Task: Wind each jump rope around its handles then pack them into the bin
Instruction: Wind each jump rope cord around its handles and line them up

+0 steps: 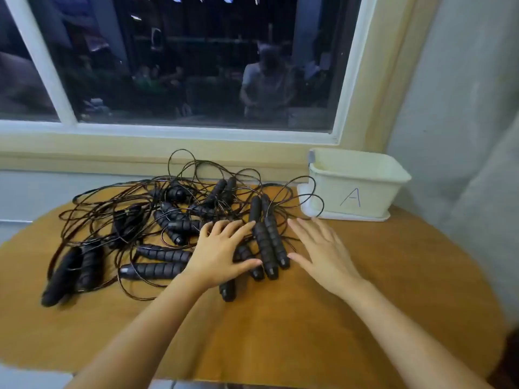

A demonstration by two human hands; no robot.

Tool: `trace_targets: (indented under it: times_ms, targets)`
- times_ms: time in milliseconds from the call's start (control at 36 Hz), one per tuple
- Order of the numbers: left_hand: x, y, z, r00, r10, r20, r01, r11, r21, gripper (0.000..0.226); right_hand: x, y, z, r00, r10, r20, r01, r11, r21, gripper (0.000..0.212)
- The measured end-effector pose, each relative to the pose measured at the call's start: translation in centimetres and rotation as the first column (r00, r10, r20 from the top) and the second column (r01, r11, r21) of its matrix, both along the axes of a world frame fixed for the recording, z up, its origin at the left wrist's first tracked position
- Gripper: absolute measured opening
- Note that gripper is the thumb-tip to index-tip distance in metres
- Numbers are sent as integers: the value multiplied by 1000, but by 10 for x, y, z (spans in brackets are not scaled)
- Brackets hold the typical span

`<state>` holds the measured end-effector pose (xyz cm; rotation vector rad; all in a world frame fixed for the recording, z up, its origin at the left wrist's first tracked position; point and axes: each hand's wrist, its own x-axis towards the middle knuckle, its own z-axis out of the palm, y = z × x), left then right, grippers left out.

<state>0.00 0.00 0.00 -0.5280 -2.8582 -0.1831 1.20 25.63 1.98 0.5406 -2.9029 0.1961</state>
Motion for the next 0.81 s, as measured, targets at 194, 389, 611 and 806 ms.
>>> trace_targets:
  times_ms: [194,389,611,806]
  targets:
    - [-9,20,-14,999,-10,44,10,1000,-11,79,-7,-7,-18,997,9,80,-8,1000,-18,62]
    - [-33,41,-18,989,28,142,-17,997,-77,71,-43,-27,-36,962,-123,244,159,978,-133,58]
    - [-38,54,-22,974,19,225,-70,973,221,66,-44,-33,-46,882,-128,454,367,790,-491,53]
    - [2,69,-9,918,-135,374,-172,712,681,64,7,-35,-51,838,-67,542,514,433,-741,41]
